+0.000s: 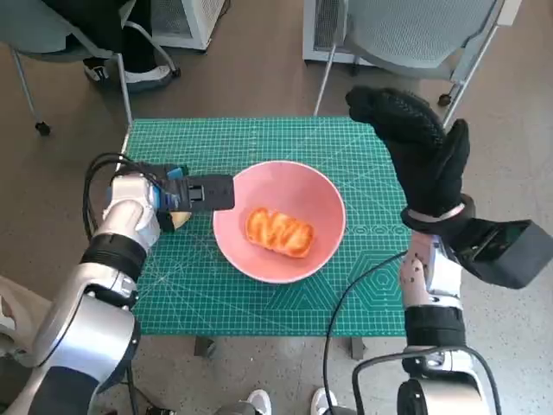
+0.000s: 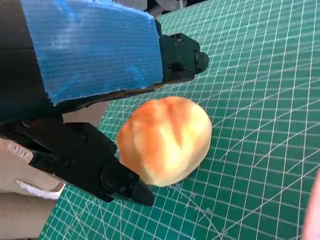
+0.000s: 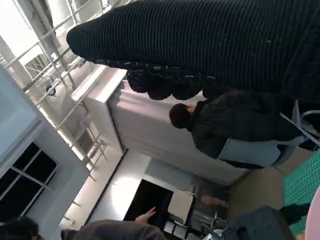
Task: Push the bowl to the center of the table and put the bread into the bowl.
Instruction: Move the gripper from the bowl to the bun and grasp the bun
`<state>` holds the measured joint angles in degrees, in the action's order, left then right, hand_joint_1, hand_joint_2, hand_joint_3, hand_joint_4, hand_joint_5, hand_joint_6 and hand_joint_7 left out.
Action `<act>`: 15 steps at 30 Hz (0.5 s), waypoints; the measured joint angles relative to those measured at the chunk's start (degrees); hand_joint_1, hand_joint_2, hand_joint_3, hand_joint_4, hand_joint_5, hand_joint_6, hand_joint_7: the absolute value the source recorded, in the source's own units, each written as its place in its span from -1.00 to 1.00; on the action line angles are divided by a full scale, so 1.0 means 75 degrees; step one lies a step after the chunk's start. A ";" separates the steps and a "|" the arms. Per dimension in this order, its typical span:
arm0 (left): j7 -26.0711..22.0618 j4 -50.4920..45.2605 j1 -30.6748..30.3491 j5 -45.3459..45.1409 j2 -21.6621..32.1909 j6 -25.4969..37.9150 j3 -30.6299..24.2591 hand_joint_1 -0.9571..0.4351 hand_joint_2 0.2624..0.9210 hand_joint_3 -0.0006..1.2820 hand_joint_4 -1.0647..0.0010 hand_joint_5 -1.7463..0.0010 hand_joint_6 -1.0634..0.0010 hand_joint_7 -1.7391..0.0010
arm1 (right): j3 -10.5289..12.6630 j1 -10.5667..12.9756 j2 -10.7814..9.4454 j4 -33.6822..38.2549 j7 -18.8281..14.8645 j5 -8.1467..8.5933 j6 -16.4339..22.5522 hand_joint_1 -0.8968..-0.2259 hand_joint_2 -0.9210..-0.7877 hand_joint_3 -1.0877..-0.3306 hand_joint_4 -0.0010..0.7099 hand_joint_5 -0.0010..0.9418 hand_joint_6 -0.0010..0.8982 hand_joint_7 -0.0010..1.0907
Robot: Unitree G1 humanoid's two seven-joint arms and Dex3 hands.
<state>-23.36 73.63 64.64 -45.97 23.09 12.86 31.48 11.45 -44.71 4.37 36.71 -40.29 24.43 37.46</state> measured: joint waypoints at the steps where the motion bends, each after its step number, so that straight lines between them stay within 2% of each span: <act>1: 0.0000 0.0015 0.0000 0.0005 -0.0012 0.0007 0.0002 -0.02 0.27 -1.00 1.00 1.00 0.84 1.00 | 0.0000 0.0001 0.0000 -0.0005 0.0000 0.0001 -0.0001 -0.38 -1.00 -0.51 -0.69 -0.99 -1.00 -0.23; 10: 0.0097 0.0195 -0.0001 0.0147 -0.0149 0.0063 0.0008 0.03 0.32 -0.98 0.95 0.99 0.79 0.99 | -0.0002 0.0016 0.0019 -0.0095 -0.0001 0.0009 -0.0087 -0.39 -1.00 -0.51 -0.69 -0.99 -1.00 -0.23; 11: 0.0122 0.0216 -0.0001 0.0161 -0.0161 0.0064 0.0006 0.08 0.36 -0.98 0.81 0.67 0.78 0.99 | -0.0002 0.0018 0.0024 -0.0103 -0.0001 0.0010 -0.0094 -0.39 -1.00 -0.51 -0.68 -0.99 -1.00 -0.23; 12: 0.0153 0.0230 -0.0001 0.0177 -0.0172 0.0068 0.0004 0.12 0.39 -0.98 0.78 0.39 0.76 0.99 | -0.0001 0.0021 0.0030 -0.0114 -0.0001 0.0011 -0.0108 -0.39 -1.00 -0.51 -0.68 -0.99 -1.00 -0.23; 13: 0.0184 0.0240 -0.0001 0.0193 -0.0184 0.0077 -0.0007 0.18 0.39 -0.96 0.69 -0.11 0.75 0.99 | -0.0001 0.0025 0.0040 -0.0123 -0.0001 0.0013 -0.0121 -0.39 -1.00 -0.50 -0.68 -0.99 -1.00 -0.23; 15: 0.0237 0.0254 -0.0001 0.0256 -0.0195 0.0106 -0.0033 0.25 0.40 -0.94 0.57 -0.55 0.74 0.99 | 0.0000 0.0031 0.0059 -0.0137 -0.0001 0.0014 -0.0138 -0.39 -1.00 -0.50 -0.68 -0.99 -1.00 -0.22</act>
<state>-21.58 75.54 64.63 -44.05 21.63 13.65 31.24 11.45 -44.47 4.82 35.69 -40.30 24.53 36.43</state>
